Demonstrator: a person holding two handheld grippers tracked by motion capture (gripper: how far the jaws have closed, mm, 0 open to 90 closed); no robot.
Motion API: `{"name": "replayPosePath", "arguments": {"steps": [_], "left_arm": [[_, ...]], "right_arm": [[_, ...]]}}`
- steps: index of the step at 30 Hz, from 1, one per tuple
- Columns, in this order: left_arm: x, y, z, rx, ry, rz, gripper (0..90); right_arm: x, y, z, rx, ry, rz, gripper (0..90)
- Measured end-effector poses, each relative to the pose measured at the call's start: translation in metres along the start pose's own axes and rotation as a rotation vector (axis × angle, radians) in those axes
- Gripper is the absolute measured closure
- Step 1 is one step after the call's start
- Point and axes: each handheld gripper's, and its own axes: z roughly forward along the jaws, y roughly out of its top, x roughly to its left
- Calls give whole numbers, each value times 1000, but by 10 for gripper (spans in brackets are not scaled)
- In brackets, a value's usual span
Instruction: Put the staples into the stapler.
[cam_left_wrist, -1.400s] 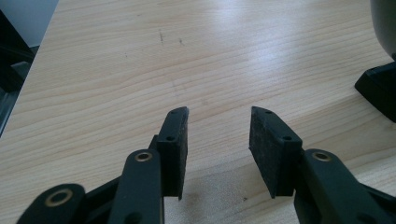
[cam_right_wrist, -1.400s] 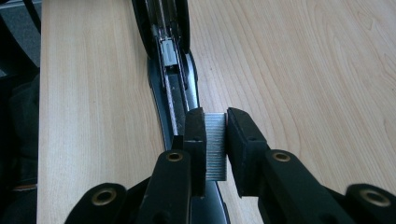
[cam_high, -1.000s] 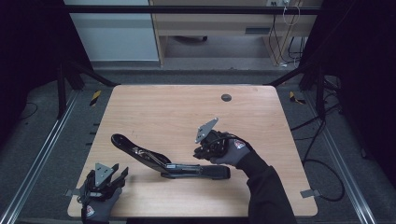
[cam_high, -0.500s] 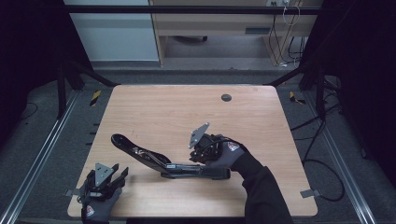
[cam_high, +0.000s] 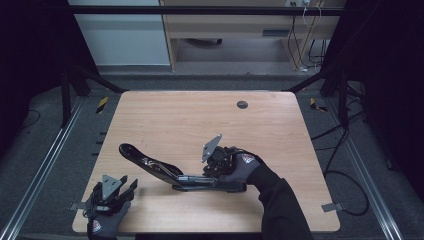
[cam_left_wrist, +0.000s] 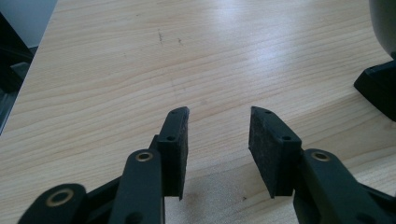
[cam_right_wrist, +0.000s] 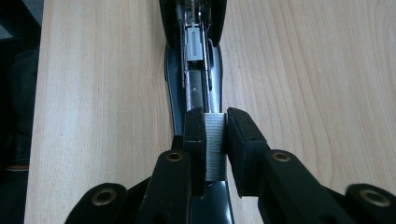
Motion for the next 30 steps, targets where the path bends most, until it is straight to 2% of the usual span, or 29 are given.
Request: {"name": "replayPosePath", "arguments": {"steps": [7,12,13,30], "left_arm": [[0,0,0,-1,0,-1,572],[0,0,0,1,-1,1,572],[0,0,0,1,-1,1,572],[0,0,0,1,-2,-1,572]], "right_arm": [[-1,0,3,21,13,-19,783],[1,1,5,11,17,-14,783],[1,0,6,10,25,-25,783],[1,-3,11,34,26,-42,782]]}}
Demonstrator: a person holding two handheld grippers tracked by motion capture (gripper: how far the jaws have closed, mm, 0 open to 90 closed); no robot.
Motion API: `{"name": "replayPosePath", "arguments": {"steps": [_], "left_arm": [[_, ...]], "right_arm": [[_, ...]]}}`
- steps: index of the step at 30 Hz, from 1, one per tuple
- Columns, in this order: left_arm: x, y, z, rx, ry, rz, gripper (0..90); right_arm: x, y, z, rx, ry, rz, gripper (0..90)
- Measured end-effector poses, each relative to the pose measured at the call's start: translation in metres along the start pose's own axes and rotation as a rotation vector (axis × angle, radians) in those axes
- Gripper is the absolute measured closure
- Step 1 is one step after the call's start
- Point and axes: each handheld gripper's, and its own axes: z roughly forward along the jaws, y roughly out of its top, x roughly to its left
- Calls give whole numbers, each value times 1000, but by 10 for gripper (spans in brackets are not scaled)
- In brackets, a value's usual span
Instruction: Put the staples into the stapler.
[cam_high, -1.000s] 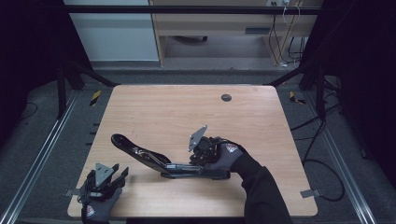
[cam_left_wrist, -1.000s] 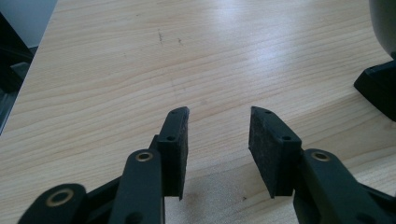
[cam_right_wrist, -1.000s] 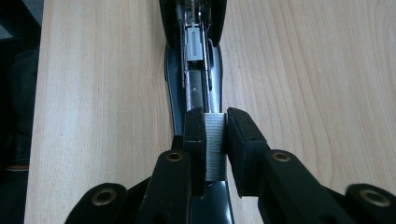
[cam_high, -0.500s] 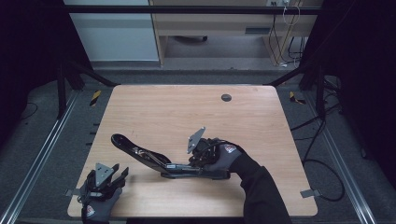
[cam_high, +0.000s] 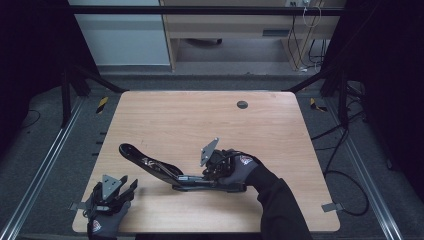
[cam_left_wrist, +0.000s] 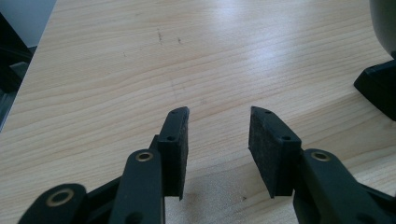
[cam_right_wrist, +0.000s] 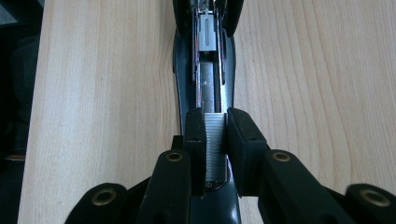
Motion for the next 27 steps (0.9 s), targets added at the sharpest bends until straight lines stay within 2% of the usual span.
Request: {"name": "replayPosePath", "arguments": {"steps": [15,20,27], "left_arm": [[0,0,0,-2,2,1,572],[0,0,0,-1,0,0,572],[0,0,0,-1,0,0,572]], "right_arm": [[1,-1,6,5,7,4,782],[0,-1,6,9,6,-11,782],[0,-2,6,13,6,-2,778]]}}
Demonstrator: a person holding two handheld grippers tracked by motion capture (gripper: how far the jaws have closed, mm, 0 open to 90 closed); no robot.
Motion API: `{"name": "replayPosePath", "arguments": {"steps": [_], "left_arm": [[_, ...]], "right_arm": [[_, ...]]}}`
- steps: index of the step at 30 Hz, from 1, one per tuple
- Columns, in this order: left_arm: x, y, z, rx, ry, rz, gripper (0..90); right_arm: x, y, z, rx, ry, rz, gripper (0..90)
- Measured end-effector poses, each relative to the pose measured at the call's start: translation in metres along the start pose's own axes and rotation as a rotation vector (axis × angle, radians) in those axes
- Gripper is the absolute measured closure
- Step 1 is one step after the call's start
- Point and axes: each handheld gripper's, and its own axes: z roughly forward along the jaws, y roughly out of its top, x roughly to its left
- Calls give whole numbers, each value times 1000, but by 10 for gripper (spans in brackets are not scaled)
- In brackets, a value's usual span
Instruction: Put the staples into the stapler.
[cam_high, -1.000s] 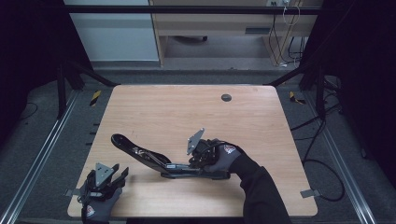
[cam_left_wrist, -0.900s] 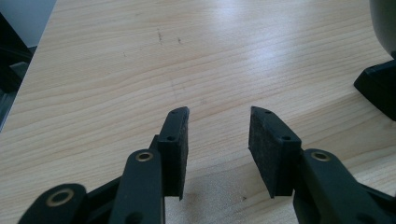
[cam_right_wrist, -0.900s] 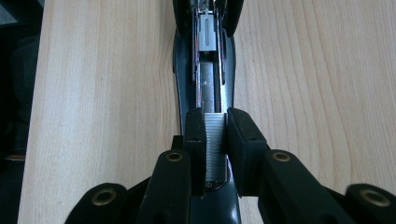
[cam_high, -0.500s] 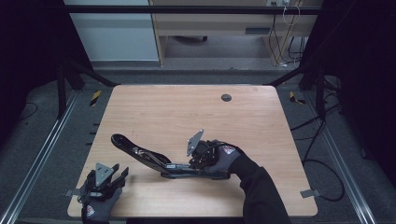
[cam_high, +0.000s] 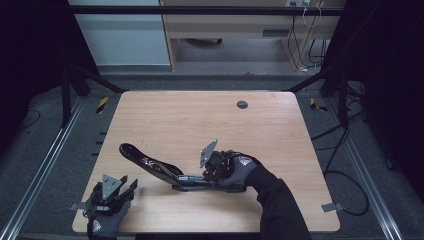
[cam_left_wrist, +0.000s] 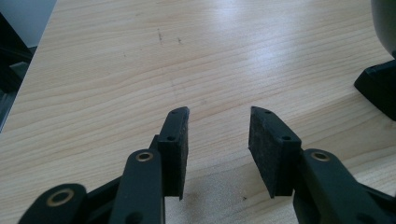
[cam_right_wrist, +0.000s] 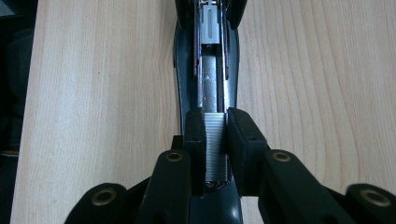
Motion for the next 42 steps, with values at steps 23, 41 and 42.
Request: {"name": "replayPosePath", "arguments": {"steps": [23,41,42], "left_arm": [[1,1,-2,-24,-3,-7,565],[-1,7,-9,-91,-66,-39,513],[-2,7,-10,-99,-69,-41,511]], "right_arm": [[4,-19,-21,-139,-158,168,728],[39,-90,-46,-369,-439,515,677],[41,-96,-46,-379,-453,535,665]]}}
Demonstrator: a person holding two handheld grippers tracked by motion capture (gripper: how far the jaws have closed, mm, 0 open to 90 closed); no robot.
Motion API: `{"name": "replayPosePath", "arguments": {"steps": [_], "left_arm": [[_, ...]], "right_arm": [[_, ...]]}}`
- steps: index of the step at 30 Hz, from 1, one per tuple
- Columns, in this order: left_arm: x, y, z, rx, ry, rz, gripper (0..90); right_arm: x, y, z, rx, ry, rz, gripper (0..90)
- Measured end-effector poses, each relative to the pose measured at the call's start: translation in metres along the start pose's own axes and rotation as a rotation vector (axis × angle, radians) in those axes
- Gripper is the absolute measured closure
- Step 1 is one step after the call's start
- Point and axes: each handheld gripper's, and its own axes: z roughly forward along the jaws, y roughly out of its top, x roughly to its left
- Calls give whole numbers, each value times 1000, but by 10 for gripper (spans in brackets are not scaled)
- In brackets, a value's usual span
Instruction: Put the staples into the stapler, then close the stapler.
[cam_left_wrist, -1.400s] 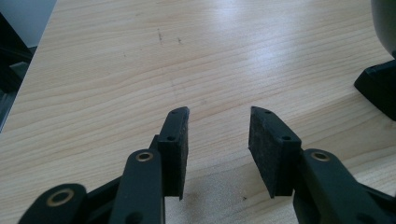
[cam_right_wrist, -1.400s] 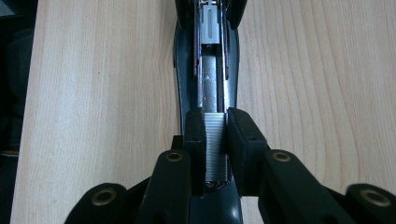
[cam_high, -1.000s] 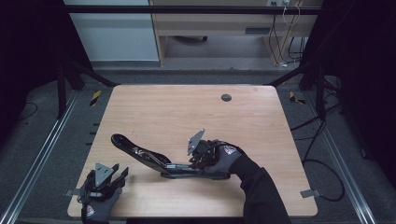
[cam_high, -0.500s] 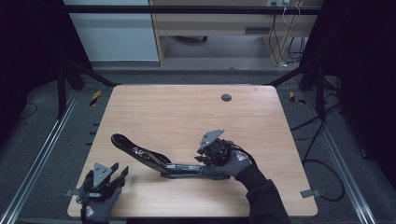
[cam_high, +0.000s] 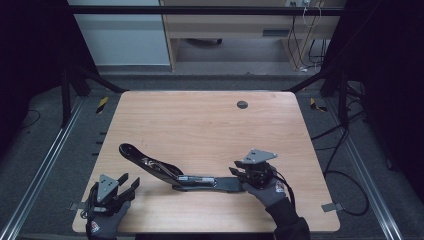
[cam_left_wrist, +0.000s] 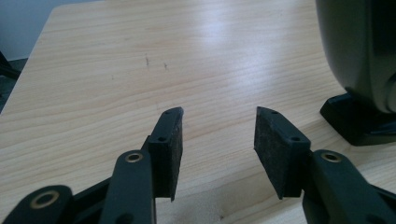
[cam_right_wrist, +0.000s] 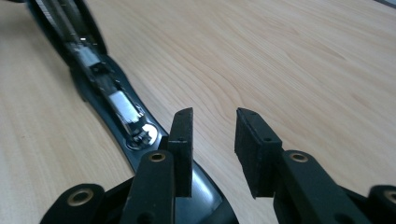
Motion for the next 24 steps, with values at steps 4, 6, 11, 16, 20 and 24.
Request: {"name": "replayPosePath", "arguments": {"steps": [4,6,11,16,20,24], "left_arm": [[-3,3,-3,-23,-24,-3,481],[-3,4,-3,-30,-28,1,473],[-6,6,-6,-48,-42,-10,431],[-11,9,-9,-63,-62,-8,398],[-15,11,-12,-77,-75,-4,377],[-17,14,-15,-91,-86,-9,366]], "right_arm": [[-5,-28,-8,-31,-63,74,658],[-6,-31,-9,-36,-66,85,658],[-6,-55,-14,-60,-87,148,643],[-5,-61,-15,-56,-99,171,634],[-2,-65,-14,-49,-116,157,639],[-1,-69,-14,-51,-113,166,650]]}}
